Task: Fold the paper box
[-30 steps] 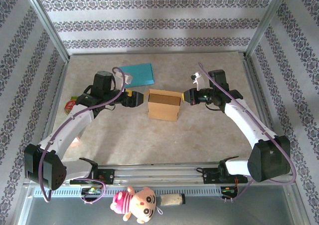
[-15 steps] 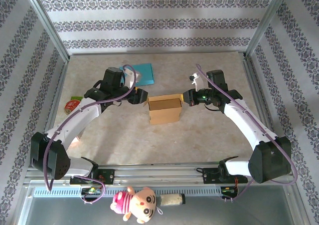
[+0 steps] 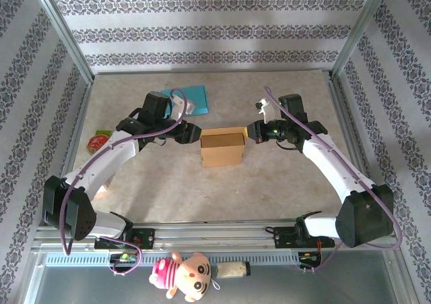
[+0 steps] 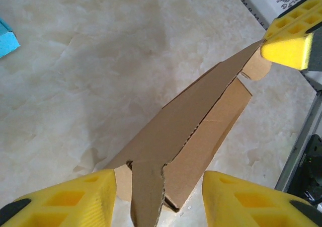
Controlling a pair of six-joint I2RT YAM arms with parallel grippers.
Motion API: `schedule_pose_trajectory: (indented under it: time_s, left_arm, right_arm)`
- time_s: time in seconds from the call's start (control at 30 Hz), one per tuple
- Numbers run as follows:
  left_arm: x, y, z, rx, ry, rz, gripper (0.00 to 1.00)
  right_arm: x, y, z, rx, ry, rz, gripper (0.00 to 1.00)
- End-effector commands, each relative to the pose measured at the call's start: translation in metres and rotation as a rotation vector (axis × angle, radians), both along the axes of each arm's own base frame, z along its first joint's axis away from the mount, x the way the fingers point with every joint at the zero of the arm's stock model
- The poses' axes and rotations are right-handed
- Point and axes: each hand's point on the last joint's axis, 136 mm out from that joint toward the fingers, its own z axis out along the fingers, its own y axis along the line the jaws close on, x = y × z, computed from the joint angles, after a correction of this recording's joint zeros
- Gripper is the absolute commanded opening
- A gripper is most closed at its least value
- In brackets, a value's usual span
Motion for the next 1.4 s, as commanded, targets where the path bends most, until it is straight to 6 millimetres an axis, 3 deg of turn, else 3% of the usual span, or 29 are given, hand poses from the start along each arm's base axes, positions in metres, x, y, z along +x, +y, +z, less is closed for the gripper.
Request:
schedule_pose_trajectory:
  time_s: [0.0, 0.33, 0.73, 1.07, 1.37]
  left_arm:
    - [-0.005, -0.002, -0.009, 0.021, 0.046, -0.012, 0.43]
    - [-0.003, -0.004, -0.013, -0.002, 0.097, 0.023, 0.08]
    - [0.003, -0.017, 0.000, -0.244, 0.204, 0.163, 0.02]
    - [-0.006, -0.016, -0.019, -0.223, 0.262, 0.194, 0.02]
    - [-0.007, -0.013, -0.021, -0.209, 0.254, 0.206, 0.02]
  right_arm:
    - [0.001, 0.003, 0.012, -0.008, -0.035, 0.010, 0.04]
    - [0.004, 0.001, 0.010, -0.012, -0.003, -0.032, 0.05]
    - [0.011, 0.006, 0.000, 0.100, 0.200, -0.202, 0.09]
    - [0.007, 0.009, 0.001, 0.156, 0.274, -0.251, 0.09]
    - [-0.001, 0.004, -0.017, 0.112, 0.301, -0.277, 0.08]
